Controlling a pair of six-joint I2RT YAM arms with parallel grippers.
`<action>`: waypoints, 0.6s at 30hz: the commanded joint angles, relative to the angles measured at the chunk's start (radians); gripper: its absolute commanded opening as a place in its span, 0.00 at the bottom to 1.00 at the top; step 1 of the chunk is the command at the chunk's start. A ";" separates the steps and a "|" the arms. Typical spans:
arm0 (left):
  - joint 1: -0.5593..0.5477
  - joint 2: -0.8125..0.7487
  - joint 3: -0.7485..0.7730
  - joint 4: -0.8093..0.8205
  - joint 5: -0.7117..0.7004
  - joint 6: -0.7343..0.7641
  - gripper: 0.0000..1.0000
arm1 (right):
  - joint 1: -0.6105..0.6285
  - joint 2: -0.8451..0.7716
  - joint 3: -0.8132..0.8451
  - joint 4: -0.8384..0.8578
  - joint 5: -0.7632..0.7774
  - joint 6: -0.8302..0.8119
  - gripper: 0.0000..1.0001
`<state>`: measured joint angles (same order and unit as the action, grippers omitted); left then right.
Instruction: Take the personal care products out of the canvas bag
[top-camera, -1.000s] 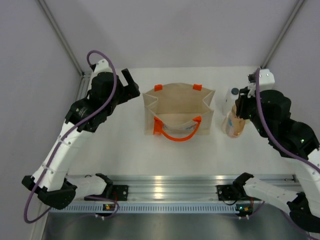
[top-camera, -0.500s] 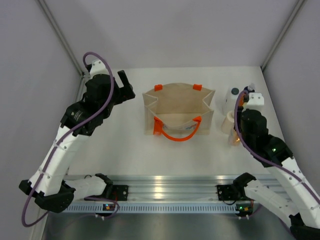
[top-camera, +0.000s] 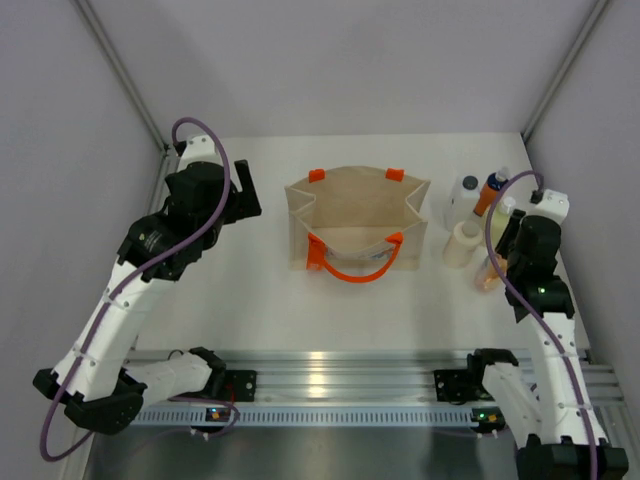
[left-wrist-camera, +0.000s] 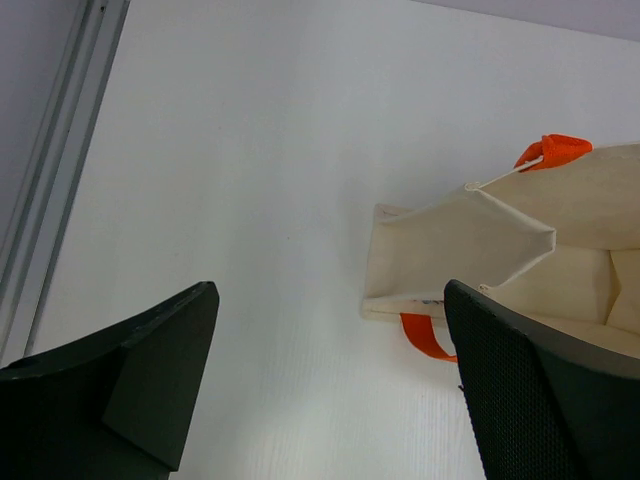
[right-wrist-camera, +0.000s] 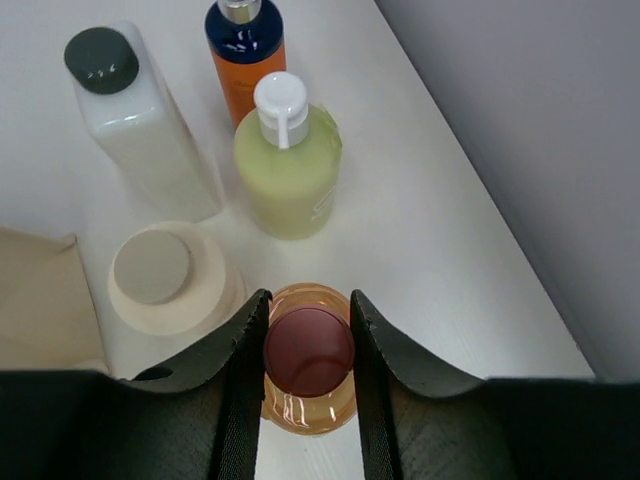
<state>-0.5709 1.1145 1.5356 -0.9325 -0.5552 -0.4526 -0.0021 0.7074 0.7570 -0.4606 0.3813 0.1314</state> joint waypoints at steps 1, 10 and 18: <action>0.003 -0.030 -0.009 -0.008 -0.026 0.029 0.98 | -0.111 0.010 0.018 0.361 -0.136 -0.029 0.00; 0.005 -0.021 -0.006 -0.012 -0.038 0.046 0.99 | -0.226 0.158 -0.001 0.598 -0.334 -0.062 0.00; 0.005 -0.005 0.001 -0.009 -0.068 0.058 0.99 | -0.230 0.208 -0.042 0.634 -0.337 -0.122 0.00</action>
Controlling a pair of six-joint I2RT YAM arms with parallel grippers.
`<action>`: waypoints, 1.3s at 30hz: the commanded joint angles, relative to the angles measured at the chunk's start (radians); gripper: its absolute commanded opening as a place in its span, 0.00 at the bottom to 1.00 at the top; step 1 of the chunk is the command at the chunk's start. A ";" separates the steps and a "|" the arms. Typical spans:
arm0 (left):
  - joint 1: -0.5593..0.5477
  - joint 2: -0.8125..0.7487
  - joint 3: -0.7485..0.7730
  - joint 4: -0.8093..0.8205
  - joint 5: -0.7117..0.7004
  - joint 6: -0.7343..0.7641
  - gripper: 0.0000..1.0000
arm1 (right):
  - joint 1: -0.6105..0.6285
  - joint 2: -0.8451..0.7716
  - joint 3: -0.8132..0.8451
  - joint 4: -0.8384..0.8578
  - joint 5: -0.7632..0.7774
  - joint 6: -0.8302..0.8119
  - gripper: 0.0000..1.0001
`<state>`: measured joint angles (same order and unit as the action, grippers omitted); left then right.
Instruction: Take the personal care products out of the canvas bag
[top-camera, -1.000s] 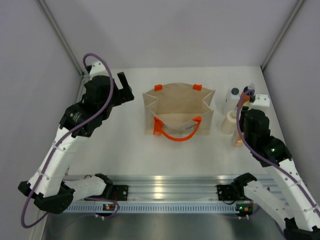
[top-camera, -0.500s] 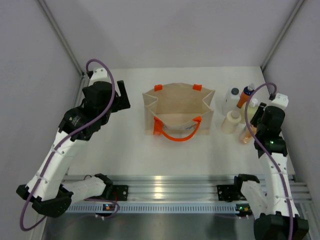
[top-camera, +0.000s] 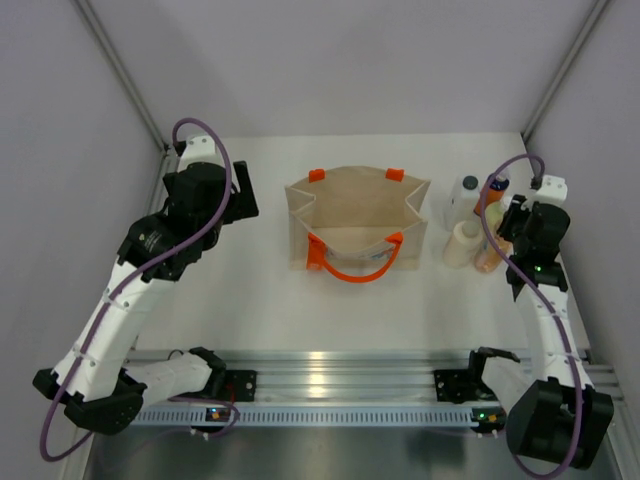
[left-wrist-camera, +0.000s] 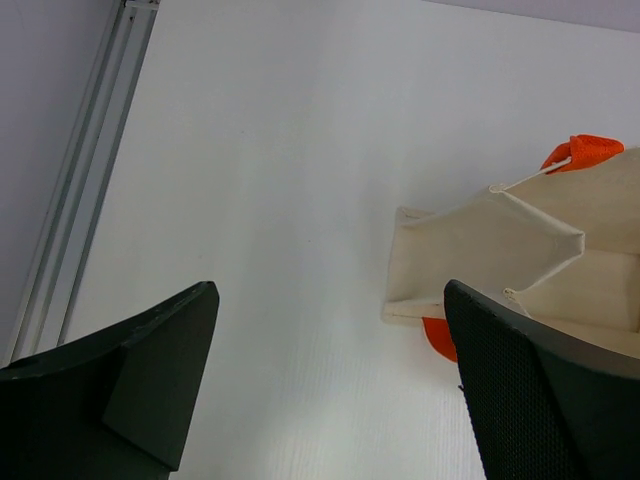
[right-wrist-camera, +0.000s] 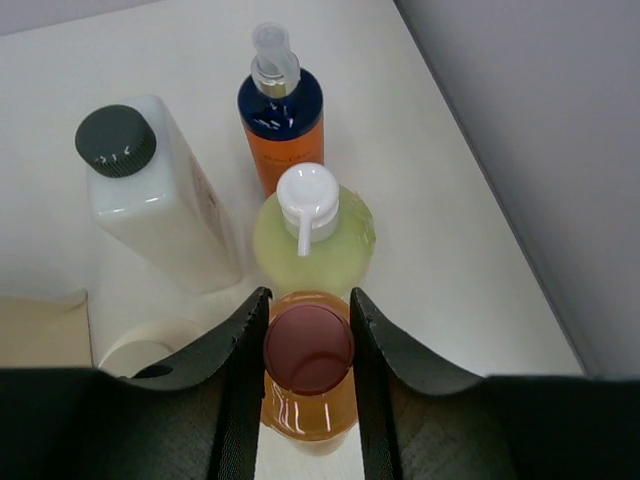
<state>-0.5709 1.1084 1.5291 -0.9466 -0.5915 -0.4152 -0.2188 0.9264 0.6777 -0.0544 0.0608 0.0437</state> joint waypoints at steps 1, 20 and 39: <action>0.003 0.004 0.009 0.003 -0.033 0.021 0.99 | -0.013 -0.008 0.043 0.216 -0.013 -0.036 0.00; 0.005 0.036 0.072 0.003 -0.057 0.032 0.99 | 0.013 -0.004 0.181 -0.031 -0.010 -0.058 0.87; 0.003 0.116 0.187 -0.043 -0.111 -0.025 0.99 | 0.141 -0.204 0.663 -0.795 -0.055 0.059 0.99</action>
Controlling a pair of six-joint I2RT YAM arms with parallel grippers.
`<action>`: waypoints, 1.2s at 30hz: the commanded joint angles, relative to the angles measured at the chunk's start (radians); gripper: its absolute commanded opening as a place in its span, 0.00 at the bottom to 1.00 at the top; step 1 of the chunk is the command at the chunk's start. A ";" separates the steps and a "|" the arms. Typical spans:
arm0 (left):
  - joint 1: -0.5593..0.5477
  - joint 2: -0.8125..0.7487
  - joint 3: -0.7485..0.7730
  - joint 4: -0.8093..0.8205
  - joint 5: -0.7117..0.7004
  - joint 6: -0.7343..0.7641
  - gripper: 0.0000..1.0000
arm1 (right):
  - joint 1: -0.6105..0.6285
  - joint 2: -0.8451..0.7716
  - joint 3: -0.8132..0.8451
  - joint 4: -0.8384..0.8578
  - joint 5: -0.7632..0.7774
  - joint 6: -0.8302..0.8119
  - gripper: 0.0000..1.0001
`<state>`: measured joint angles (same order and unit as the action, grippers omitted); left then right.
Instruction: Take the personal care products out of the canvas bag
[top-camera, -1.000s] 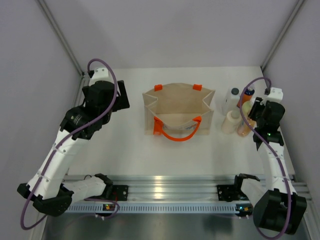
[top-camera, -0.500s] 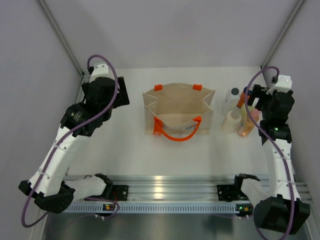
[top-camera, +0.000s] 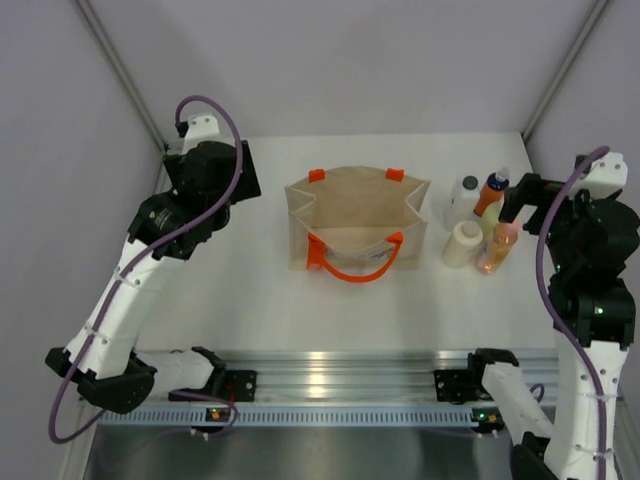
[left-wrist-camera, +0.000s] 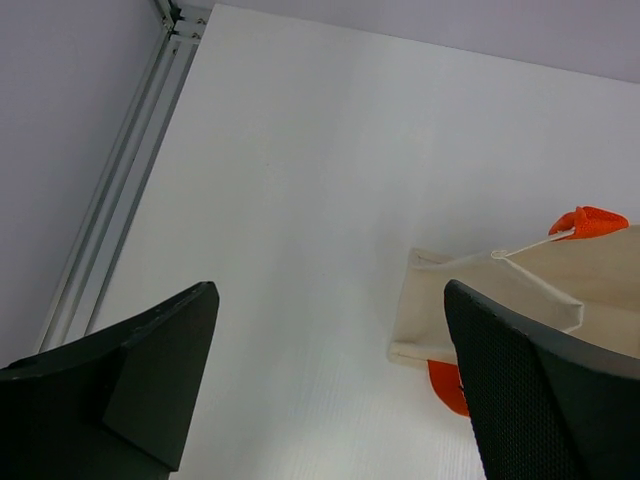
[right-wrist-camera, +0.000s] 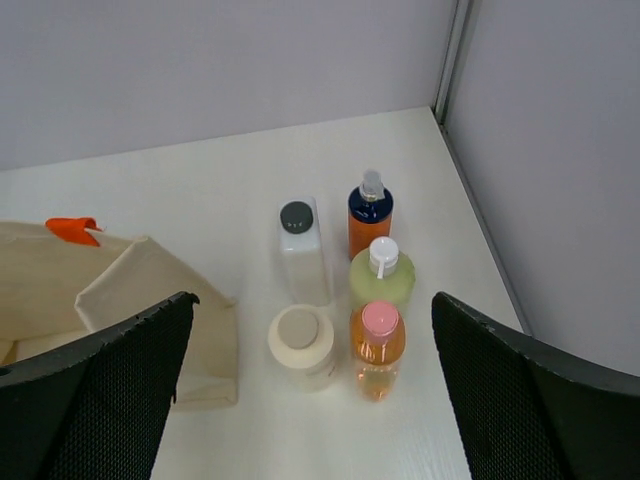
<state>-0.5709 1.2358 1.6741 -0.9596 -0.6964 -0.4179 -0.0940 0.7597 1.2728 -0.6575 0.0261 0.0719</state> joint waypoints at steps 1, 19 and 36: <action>0.003 -0.021 0.032 -0.034 -0.015 -0.025 0.99 | 0.017 -0.057 0.080 -0.218 -0.022 0.025 0.99; 0.003 -0.367 -0.312 -0.151 -0.104 -0.104 0.99 | 0.039 -0.249 0.013 -0.445 0.106 -0.027 0.99; 0.003 -0.256 -0.227 -0.149 -0.135 -0.206 0.99 | 0.175 -0.240 0.016 -0.413 0.219 -0.080 0.99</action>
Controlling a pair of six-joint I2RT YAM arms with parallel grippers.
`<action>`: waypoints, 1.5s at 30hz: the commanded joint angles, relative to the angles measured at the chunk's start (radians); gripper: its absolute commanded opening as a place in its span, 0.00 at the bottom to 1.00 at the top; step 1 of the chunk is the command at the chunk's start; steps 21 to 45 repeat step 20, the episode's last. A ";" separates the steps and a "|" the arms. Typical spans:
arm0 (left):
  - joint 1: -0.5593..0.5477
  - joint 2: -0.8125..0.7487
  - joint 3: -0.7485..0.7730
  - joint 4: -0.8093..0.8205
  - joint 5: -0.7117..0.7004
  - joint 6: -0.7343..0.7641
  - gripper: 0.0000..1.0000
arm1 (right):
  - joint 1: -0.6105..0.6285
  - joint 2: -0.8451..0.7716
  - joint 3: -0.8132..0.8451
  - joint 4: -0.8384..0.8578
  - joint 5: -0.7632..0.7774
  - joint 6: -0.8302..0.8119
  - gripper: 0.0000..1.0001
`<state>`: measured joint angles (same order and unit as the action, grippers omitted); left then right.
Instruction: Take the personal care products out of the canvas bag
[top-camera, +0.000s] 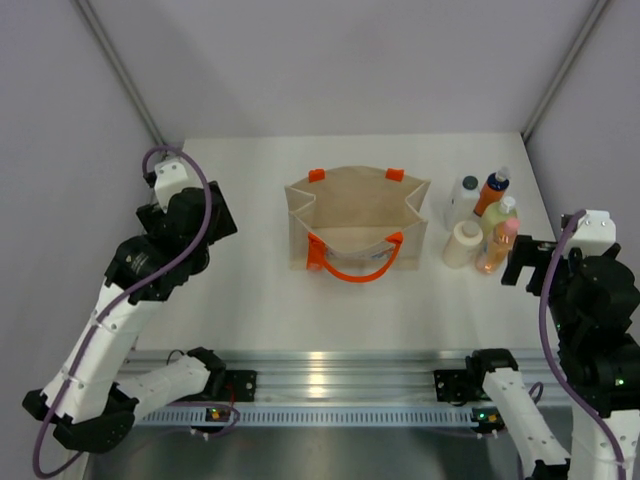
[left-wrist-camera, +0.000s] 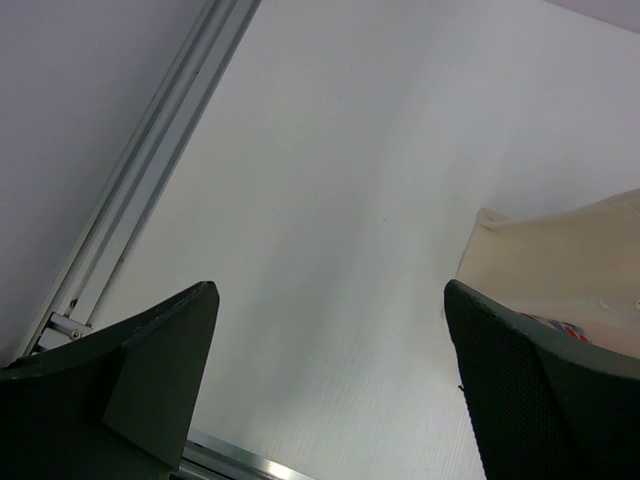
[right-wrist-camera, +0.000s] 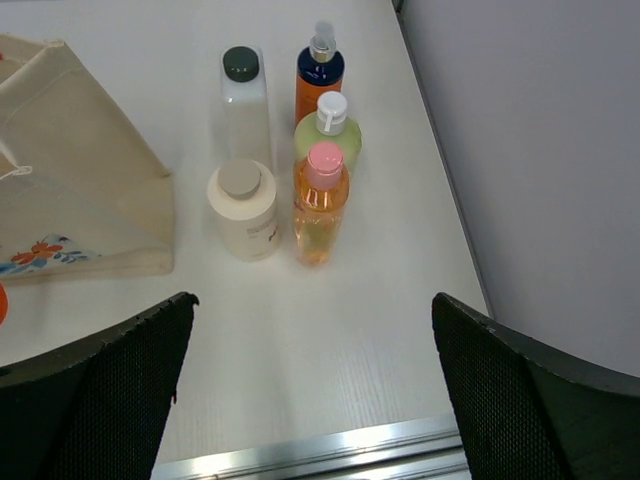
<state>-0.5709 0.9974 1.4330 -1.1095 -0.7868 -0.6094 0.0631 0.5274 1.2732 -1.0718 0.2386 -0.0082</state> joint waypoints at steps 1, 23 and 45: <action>0.003 -0.025 0.007 0.000 -0.043 -0.015 0.99 | 0.021 -0.009 0.005 0.003 0.002 0.001 1.00; 0.003 -0.072 -0.045 -0.003 -0.009 -0.030 0.99 | 0.073 0.006 -0.023 0.050 0.060 0.037 1.00; 0.003 -0.072 -0.045 -0.003 -0.009 -0.030 0.99 | 0.073 0.006 -0.023 0.050 0.060 0.037 1.00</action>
